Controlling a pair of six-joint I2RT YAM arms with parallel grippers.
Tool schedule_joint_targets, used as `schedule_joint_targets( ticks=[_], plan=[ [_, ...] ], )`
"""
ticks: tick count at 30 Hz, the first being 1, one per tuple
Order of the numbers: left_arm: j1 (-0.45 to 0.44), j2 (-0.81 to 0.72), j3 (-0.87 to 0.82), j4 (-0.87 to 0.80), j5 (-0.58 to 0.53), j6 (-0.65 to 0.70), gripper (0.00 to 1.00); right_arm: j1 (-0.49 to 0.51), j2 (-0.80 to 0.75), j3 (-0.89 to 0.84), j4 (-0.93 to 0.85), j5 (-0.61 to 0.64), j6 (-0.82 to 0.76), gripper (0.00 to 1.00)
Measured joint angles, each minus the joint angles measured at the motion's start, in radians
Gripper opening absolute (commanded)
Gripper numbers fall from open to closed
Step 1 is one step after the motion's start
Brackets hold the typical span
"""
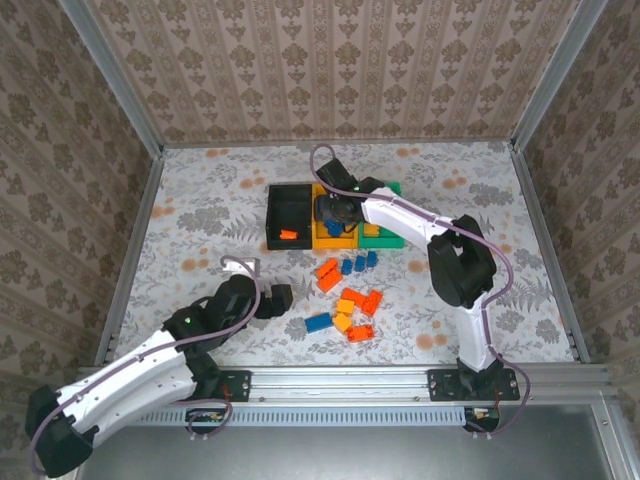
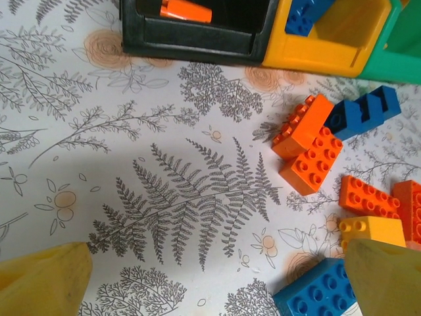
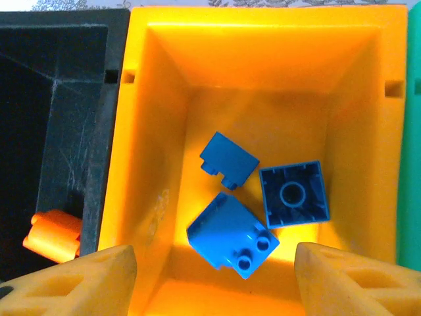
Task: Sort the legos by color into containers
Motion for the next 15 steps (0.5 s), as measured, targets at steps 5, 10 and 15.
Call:
schedule_joint_targets(
  ticks=[5,10,15],
  plan=[
    [0.0,0.101,0.019,0.045,0.043,0.031,1.0,0.011,-0.2,-0.243,0.093,-0.018,0.021,0.68],
    [-0.016,0.304,0.111,0.086,0.117,0.087,0.99,0.02,-0.424,-0.487,0.173,-0.027,0.047,0.69],
    [-0.131,0.545,0.237,0.082,0.144,0.159,0.99,0.021,-0.547,-0.669,0.212,-0.029,0.069,0.7]
  ],
)
